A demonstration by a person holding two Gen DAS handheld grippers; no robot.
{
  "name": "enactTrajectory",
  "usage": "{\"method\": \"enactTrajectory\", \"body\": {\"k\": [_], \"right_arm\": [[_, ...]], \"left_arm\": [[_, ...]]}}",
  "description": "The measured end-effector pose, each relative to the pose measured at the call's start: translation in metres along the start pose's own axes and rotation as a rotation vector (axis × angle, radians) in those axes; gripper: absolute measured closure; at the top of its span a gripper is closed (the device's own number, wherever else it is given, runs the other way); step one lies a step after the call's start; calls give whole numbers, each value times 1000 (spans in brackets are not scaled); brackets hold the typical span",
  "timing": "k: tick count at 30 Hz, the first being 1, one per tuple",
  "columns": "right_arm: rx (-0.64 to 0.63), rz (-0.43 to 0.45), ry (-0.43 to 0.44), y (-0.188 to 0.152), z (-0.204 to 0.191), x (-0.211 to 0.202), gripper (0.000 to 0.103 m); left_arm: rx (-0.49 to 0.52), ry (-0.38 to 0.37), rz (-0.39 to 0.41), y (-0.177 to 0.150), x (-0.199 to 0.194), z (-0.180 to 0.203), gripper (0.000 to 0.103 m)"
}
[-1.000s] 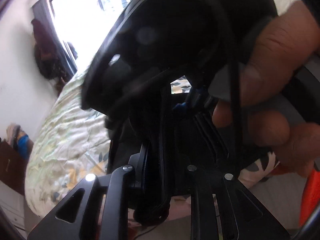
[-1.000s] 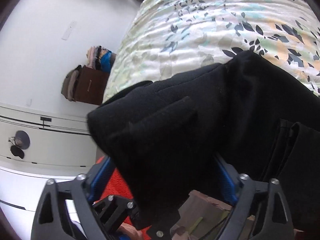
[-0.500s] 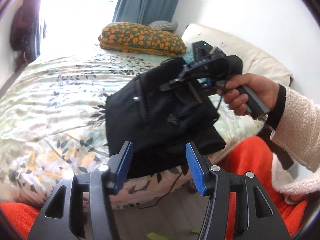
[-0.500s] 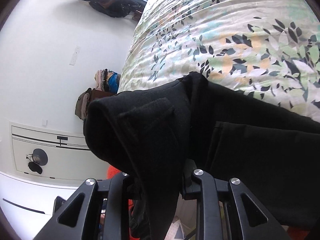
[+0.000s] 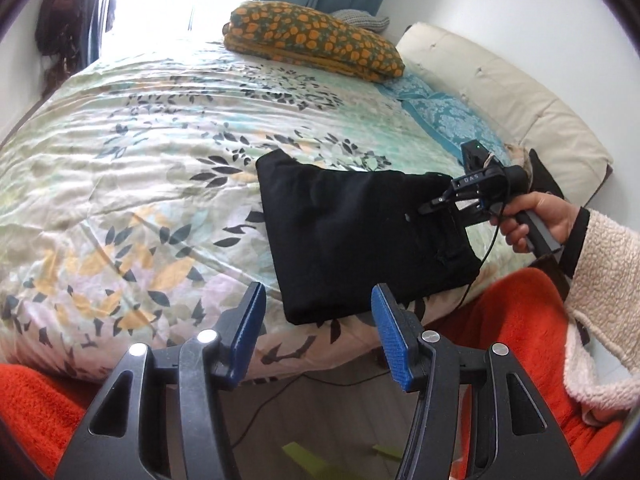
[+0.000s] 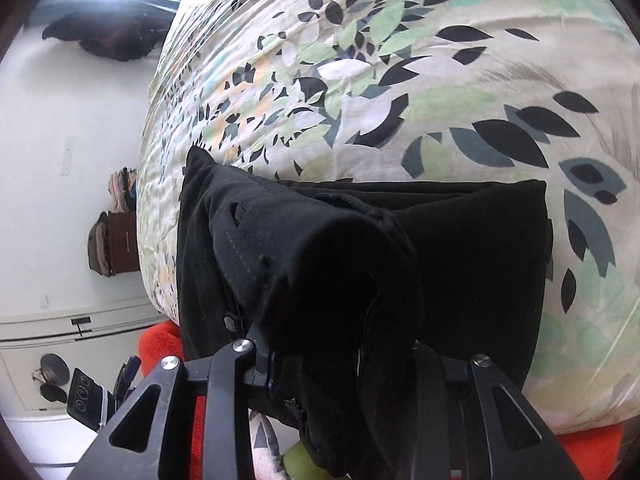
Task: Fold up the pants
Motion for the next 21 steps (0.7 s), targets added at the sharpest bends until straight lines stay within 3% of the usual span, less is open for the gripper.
{"method": "enactTrajectory", "body": {"k": [1, 4, 7, 9, 10, 11, 17, 21], "right_arm": [[24, 20, 6, -2, 2, -3, 55], [78, 67, 58, -13, 2, -10, 18], [50, 88, 86, -31, -8, -15, 15], [-17, 98, 53, -39, -19, -13, 27], [-55, 98, 0, -42, -19, -15, 59], [-79, 94, -81, -44, -15, -19, 82], [-139, 221, -65, -42, -33, -66, 86], [-65, 253, -117, -52, 0, -79, 86]], "left_arm": [[1, 2, -2, 0, 1, 0, 46], [-9, 6, -10, 2, 10, 0, 46], [-16, 5, -16, 2, 13, 0, 46], [-16, 7, -28, -1, 17, 0, 46], [-15, 10, -37, -2, 20, -1, 46], [-16, 13, -47, -4, 22, -1, 46], [-2, 12, -39, -4, 22, 4, 46], [-9, 5, -38, -4, 21, 5, 46]]}}
Point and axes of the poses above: each gripper's, at about its wrist camera, not at the fingertips, and x roughly the way its jaws point, z to its right, y to its top, the point moved 8 cm from there along x, roughly the way its jaws point, and after that the axes turned 12 degrees about -x, right-handed, at the moved point
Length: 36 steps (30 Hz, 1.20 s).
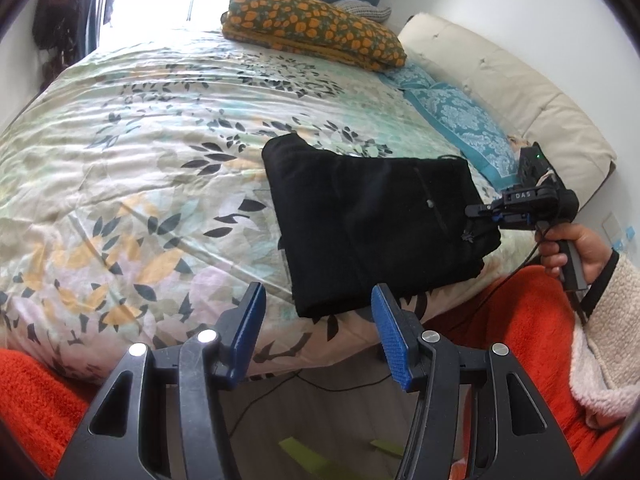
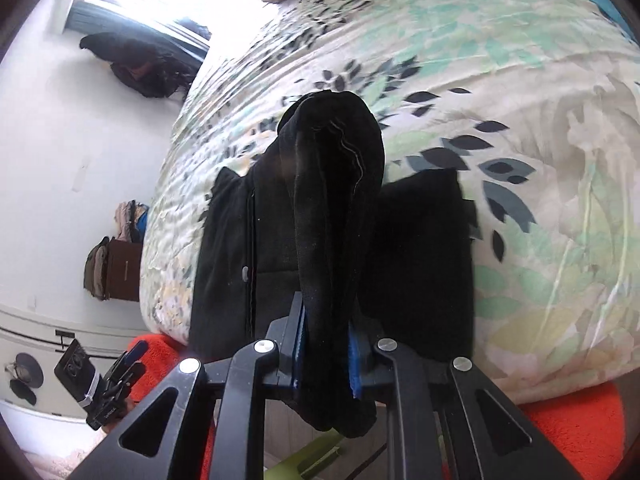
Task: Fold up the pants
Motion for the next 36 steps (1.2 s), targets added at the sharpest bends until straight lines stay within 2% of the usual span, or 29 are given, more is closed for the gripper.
{"method": "enactTrajectory", "body": {"k": [2, 5, 9, 12, 14, 18, 21, 23, 26, 28, 30, 31, 33, 36], "right_arm": [[47, -23, -32, -11, 23, 12, 85], [102, 8, -8, -19, 35, 22, 83], [66, 39, -51, -19, 32, 20, 80], [57, 66, -83, -21, 33, 19, 67], [39, 84, -130, -22, 34, 19, 54], [-32, 110, -237, -23, 31, 11, 43], [-71, 178, -310, -22, 30, -6, 41], [-97, 238, -352, -20, 23, -19, 35], [-157, 314, -405, -17, 5, -38, 33], [-201, 357, -394, -18, -16, -45, 33], [-240, 394, -345, -21, -41, -45, 31], [-260, 402, -322, -22, -52, -42, 29], [-297, 390, -299, -24, -70, -29, 28], [-341, 316, -308, -31, -78, -2, 28]], "left_arm": [[3, 5, -8, -2, 3, 0, 46], [13, 21, -22, -5, 8, -1, 46], [34, 60, -41, -10, 17, -1, 45], [64, 85, -45, -14, 20, 2, 45], [87, 95, -43, -16, 20, 6, 41], [114, 104, -42, -18, 22, 12, 39], [117, 120, -40, -19, 24, 14, 36], [113, 130, -36, -17, 25, 14, 32], [103, 136, -28, -8, 29, 17, 32], [101, 135, -16, 2, 32, 24, 32], [114, 128, 6, 13, 36, 38, 30], [126, 126, 20, 19, 39, 47, 27], [162, 120, 50, 27, 48, 66, 24], [202, 137, 64, 30, 71, 87, 24]]}}
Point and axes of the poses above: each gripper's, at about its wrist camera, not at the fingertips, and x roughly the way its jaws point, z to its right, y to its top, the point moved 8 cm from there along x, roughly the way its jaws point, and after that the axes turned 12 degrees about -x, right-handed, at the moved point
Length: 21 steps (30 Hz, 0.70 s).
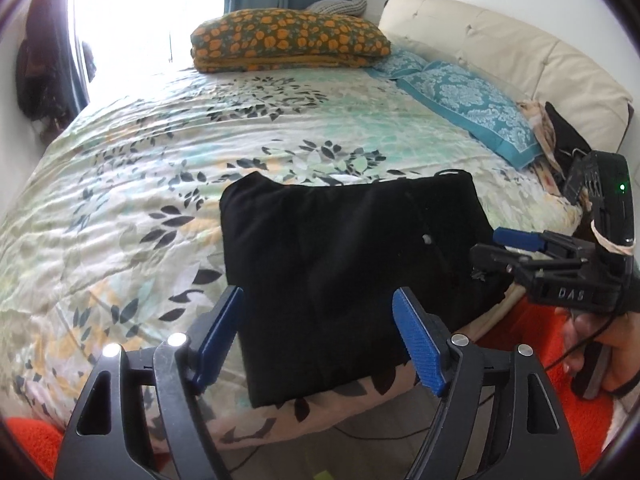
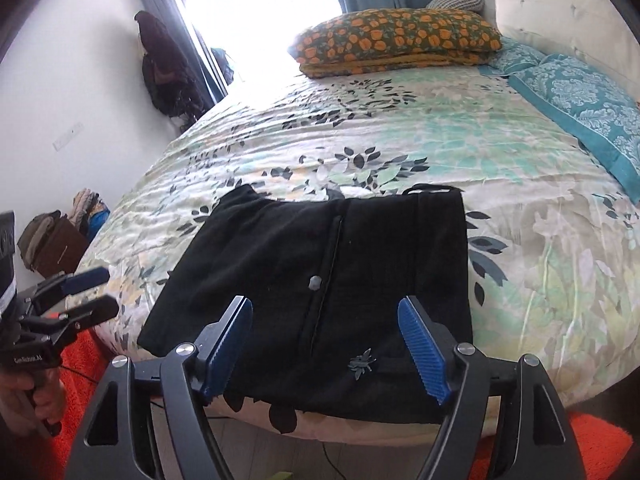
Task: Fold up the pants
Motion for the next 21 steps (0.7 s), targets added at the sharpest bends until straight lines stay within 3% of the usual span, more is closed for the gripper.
{"method": "enactTrajectory", "body": {"k": [3, 7, 10, 16, 19, 21], "right_arm": [[-10, -52, -5, -12, -1, 14, 28], [12, -124, -11, -29, 8, 31, 27], [-8, -147, -8, -36, 7, 39, 24], [-71, -151, -1, -41, 2, 44, 16], [-42, -89, 23, -29, 5, 29, 18], [8, 59, -29, -9, 24, -3, 18]], "left_arm": [[32, 11, -28, -9, 30, 14, 24], [94, 104, -144, -40, 81, 13, 24], [116, 101, -102, -49, 85, 10, 20], [112, 90, -154, -48, 87, 7, 17], [55, 107, -148, -42, 71, 1, 18], [-1, 73, -101, -33, 51, 1, 18]]}}
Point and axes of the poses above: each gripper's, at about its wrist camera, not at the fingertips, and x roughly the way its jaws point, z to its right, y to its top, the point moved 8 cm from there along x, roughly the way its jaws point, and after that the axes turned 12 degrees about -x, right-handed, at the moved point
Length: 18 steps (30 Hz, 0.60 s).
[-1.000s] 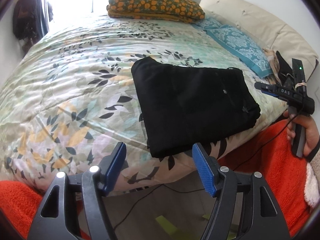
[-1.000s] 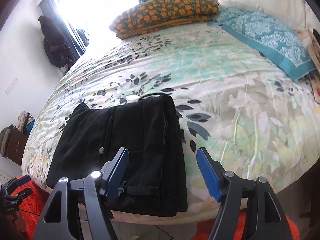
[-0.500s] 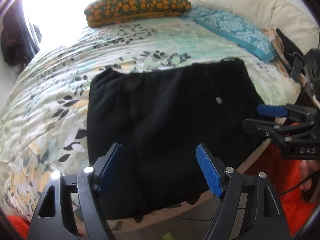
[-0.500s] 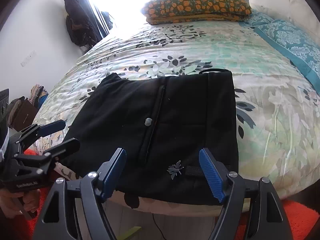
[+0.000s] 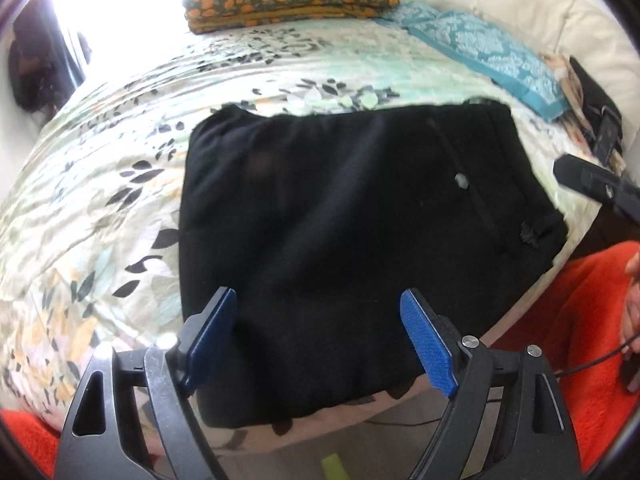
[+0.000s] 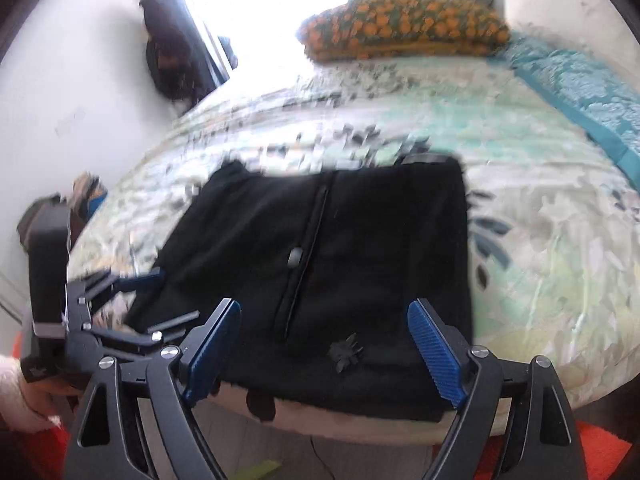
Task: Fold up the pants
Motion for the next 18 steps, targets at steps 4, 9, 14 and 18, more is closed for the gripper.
{"method": "enactTrajectory", "body": {"k": [4, 9, 14, 18], "right_arm": [[10, 141, -222, 41, 50, -34, 17], [-66, 125, -114, 66, 37, 0, 17], [-89, -59, 71, 24, 15, 65, 36], [57, -83, 20, 13, 53, 61, 66]], "left_arm": [[62, -34, 106, 15, -24, 23, 18], [201, -15, -12, -12, 16, 59, 18], [137, -66, -65, -25, 27, 57, 16], [73, -89, -31, 5, -1, 39, 16]]}}
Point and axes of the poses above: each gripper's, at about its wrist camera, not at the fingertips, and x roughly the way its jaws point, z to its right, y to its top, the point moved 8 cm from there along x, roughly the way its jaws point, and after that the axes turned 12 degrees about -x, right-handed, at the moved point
